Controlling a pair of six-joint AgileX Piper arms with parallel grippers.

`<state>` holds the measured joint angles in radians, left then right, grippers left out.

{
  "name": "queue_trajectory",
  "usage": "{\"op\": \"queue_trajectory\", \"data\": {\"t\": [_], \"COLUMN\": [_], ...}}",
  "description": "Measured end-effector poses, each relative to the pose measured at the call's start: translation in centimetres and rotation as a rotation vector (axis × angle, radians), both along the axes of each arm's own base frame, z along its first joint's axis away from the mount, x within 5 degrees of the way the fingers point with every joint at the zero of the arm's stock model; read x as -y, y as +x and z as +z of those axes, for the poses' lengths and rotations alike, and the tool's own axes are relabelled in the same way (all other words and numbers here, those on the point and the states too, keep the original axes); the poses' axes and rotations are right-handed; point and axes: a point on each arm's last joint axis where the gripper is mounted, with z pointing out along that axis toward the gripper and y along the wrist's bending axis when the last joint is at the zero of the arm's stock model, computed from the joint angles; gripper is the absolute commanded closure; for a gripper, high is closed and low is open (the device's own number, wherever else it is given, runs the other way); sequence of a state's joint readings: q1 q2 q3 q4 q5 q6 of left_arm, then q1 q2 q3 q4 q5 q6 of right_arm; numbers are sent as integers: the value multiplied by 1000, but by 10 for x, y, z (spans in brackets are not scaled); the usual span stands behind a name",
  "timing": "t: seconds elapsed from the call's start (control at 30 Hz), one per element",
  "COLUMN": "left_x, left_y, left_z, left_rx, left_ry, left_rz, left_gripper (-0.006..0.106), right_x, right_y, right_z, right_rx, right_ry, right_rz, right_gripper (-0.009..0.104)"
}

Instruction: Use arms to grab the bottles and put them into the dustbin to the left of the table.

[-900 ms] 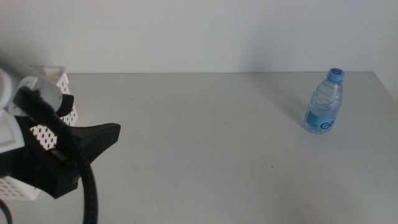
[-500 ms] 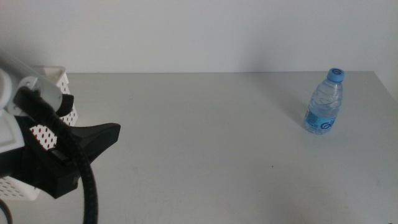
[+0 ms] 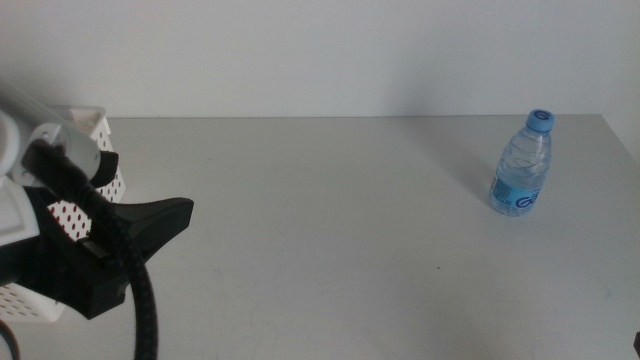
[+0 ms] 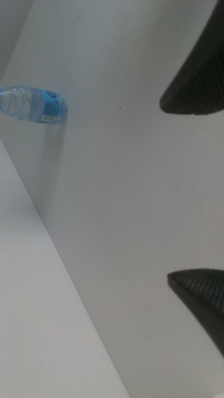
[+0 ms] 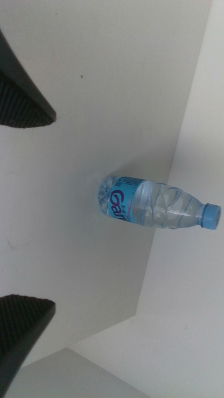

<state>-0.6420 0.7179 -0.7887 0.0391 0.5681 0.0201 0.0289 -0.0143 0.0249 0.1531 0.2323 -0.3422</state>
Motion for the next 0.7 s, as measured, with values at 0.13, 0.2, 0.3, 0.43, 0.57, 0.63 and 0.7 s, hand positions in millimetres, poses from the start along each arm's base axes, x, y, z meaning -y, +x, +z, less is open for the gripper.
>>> {"op": "queue_trajectory", "data": {"t": [0.13,0.2,0.3,0.43,0.57,0.63,0.7], "left_x": [0,0,0,0,0,0,0], "left_y": [0,0,0,0,0,0,0], "left_z": [0,0,0,0,0,0,0], "left_rx": [0,0,0,0,0,0,0], "left_ry": [0,0,0,0,0,0,0], "left_rz": [0,0,0,0,0,0,0], "left_gripper": [19,19,19,19,19,19,19], "right_x": [0,0,0,-1,-1,-1,0], "right_y": [2,4,10,21,40,51,62], "right_z": [8,15,27,47,56,55,55], "right_rx": [4,-12,-36,-73,-152,-175,-161], "right_ry": [2,-2,-6,-7,-9,-10,-8], "right_rz": [-1,0,0,0,-1,-9,-25], "right_gripper": [1,1,1,1,1,1,1]}}
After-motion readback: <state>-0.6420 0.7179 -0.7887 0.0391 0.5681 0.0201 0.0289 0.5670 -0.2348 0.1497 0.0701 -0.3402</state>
